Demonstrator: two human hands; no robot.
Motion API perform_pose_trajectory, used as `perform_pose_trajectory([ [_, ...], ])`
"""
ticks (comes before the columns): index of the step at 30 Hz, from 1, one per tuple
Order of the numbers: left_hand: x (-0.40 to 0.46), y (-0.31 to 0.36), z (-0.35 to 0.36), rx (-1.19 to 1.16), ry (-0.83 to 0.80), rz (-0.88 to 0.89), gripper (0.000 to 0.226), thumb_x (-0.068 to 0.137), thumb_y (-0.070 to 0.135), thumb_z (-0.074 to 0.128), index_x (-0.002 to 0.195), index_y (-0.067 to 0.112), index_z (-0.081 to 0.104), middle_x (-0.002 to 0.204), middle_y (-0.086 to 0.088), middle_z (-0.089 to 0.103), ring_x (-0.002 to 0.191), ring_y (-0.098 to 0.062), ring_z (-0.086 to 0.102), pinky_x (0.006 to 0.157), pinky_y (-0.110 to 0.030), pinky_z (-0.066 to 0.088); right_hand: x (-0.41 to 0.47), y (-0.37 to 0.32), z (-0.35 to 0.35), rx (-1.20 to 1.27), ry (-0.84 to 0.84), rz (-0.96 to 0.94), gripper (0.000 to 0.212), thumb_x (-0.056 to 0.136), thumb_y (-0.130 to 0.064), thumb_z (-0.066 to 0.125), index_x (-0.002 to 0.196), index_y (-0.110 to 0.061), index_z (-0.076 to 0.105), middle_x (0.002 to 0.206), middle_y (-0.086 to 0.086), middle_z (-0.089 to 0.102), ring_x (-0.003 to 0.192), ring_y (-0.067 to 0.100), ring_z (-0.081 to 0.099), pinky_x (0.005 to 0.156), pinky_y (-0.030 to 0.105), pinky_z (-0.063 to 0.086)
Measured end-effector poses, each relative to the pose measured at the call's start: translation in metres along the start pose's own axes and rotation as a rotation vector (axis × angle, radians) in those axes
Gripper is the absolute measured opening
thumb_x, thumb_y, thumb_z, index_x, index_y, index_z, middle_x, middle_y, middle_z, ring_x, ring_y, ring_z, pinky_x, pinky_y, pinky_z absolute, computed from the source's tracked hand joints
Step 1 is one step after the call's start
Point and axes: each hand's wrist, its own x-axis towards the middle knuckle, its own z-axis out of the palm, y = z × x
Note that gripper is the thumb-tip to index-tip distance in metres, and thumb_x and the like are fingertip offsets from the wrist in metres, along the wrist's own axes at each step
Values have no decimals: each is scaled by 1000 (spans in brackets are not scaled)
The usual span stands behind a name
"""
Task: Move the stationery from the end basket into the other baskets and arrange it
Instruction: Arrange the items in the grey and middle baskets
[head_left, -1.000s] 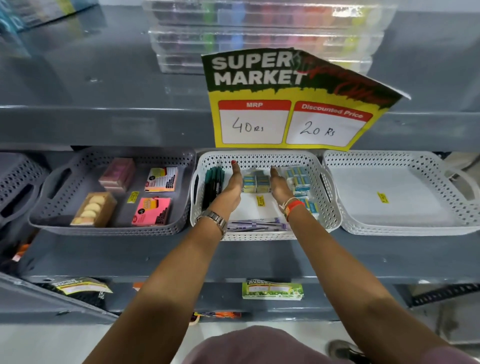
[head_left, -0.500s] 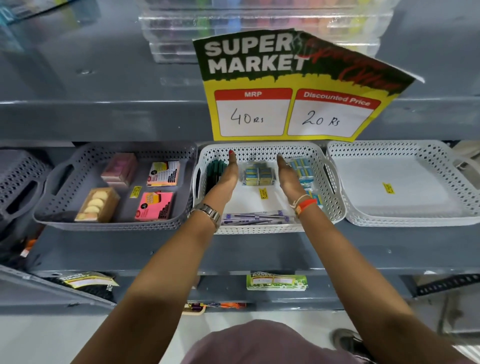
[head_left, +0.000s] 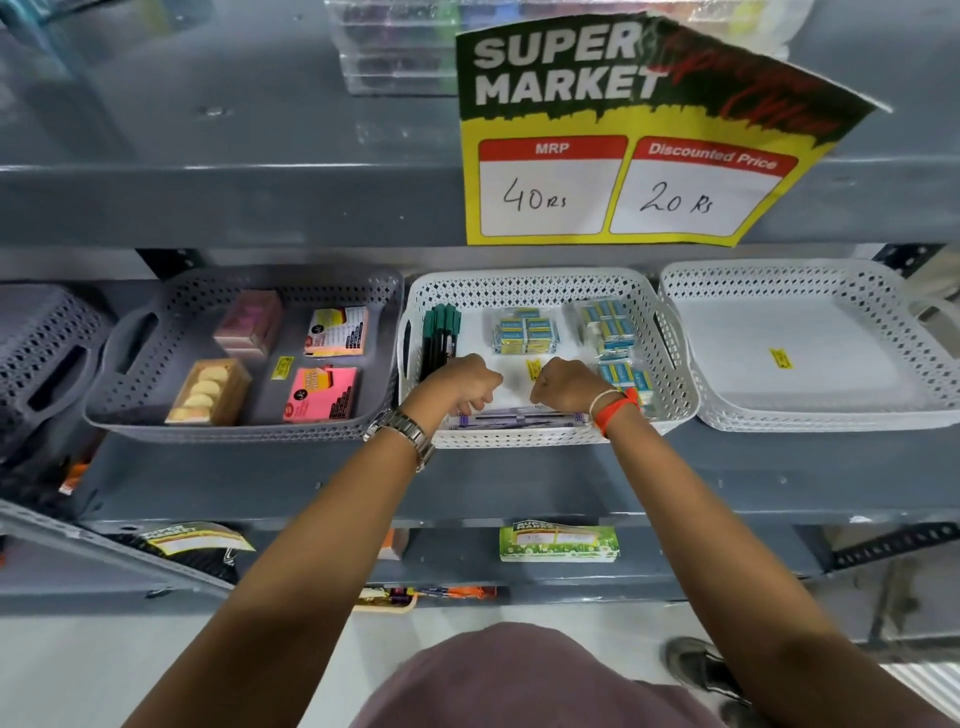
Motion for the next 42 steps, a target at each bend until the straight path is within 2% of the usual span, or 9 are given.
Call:
perform_pose_trajectory([
  [11,-12,-11,-3,-39,27,17,41,97,31,40,105,-3,62,94,-12,63,79,-29,59,77,-33,50,-16,-11,-4,-31,-40,-52,33,85,4,52,113,-3,67,118,6,69,108,22,61,88,24,46],
  [14,-10,-10,-2,-53,118,63,31,97,28,40,95,3,59,92,-12,61,75,-26,58,66,-28,47,-12,-10,-2,9,30,-39,32,84,5,53,109,-6,70,120,9,67,113,26,60,97,28,48],
  [19,-6,-9,5,-90,176,95,30,96,25,41,89,1,59,93,-17,65,76,-27,57,85,-36,51,-11,-5,3,-29,58,-30,36,88,-3,40,111,-2,67,123,18,63,112,34,59,99,40,48],
  [24,-7,-8,6,-78,156,103,36,96,28,40,97,-3,60,95,-21,67,69,-26,57,80,-34,51,-13,0,2,-22,47,-45,33,88,-6,44,109,-5,69,124,16,64,114,33,59,101,38,47],
  [29,-7,3,7,-115,302,174,33,95,29,43,86,3,61,97,-25,68,80,-30,62,84,-43,53,-17,6,-13,248,368,-80,35,88,5,42,106,-5,71,122,12,67,112,28,62,92,16,42],
  [31,-6,16,9,-291,325,210,34,96,26,44,94,-1,65,96,-20,68,81,-28,61,83,-39,53,-25,15,-28,344,531,-44,35,88,5,42,108,-2,70,120,17,68,111,31,63,92,19,43],
  [36,-12,67,27,-845,34,44,34,99,33,38,85,7,55,77,-5,51,64,-15,46,59,-20,39,-31,46,-50,572,550,183,32,93,-13,43,109,8,62,116,27,64,109,37,60,92,38,46],
  [39,-9,82,40,-989,-99,-57,65,97,50,32,129,-6,41,72,-4,37,60,-13,34,56,-21,31,-31,57,-48,711,366,221,49,97,-30,38,130,4,50,133,23,54,123,36,51,107,43,39],
  [42,-5,94,51,-1061,-184,-87,83,94,60,25,142,-8,27,79,4,44,55,-11,25,53,-21,24,-32,63,-48,768,281,265,57,98,-39,32,140,-1,39,145,20,43,131,37,44,111,48,36],
])
